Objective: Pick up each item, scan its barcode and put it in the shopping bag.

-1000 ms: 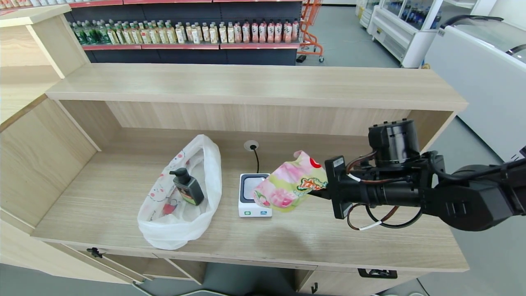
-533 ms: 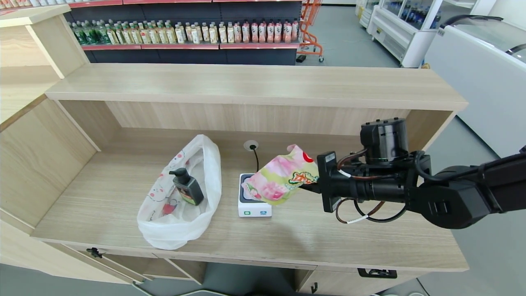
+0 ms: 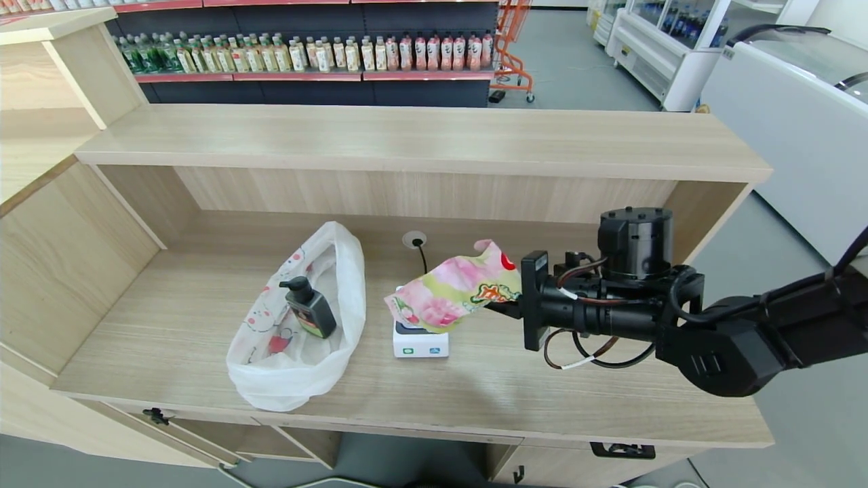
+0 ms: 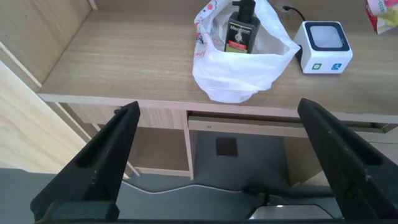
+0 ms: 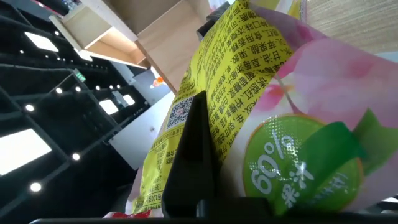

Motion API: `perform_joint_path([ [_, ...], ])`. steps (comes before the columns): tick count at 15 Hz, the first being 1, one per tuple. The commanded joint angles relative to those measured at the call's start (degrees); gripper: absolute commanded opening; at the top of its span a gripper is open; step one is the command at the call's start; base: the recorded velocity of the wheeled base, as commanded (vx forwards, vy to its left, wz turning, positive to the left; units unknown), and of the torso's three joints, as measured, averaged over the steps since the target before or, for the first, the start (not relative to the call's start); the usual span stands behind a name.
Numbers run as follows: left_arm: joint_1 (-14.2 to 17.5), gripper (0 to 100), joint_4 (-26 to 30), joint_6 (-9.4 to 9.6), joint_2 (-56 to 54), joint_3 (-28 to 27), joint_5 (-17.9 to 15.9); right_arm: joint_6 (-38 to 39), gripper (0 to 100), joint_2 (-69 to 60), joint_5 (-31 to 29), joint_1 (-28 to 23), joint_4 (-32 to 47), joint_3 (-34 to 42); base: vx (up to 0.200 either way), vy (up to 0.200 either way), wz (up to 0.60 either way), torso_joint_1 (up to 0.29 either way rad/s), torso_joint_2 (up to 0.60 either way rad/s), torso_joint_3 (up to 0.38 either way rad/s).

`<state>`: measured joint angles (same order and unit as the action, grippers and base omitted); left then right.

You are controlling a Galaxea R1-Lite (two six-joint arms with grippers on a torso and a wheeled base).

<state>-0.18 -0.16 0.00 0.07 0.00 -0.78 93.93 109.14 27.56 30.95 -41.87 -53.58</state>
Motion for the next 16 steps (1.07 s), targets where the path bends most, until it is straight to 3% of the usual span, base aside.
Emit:
perform_joint_path([
  [1, 0.0, 100, 0.0, -0.09, 0.0, 0.0, 0.0, -0.1, 0, 1.7, 0.4, -0.1, -0.4, 0.7, 0.0, 0.0, 0.0, 0.0, 0.0, 0.0],
  [14, 0.0, 100, 0.0, 0.09, 0.0, 0.0, 0.0, -0.2, 0, 5.5, -0.1, 0.3, -0.7, -1.0, 0.015, 0.015, 0.0, 0.0, 0.0, -0.001],
  [16, 0.0, 100, 0.0, 0.09, 0.0, 0.0, 0.0, -0.1, 0, 6.5, 0.0, 0.3, -3.9, -1.3, 0.0, 0.0, 0.0, 0.0, 0.0, 0.0],
])
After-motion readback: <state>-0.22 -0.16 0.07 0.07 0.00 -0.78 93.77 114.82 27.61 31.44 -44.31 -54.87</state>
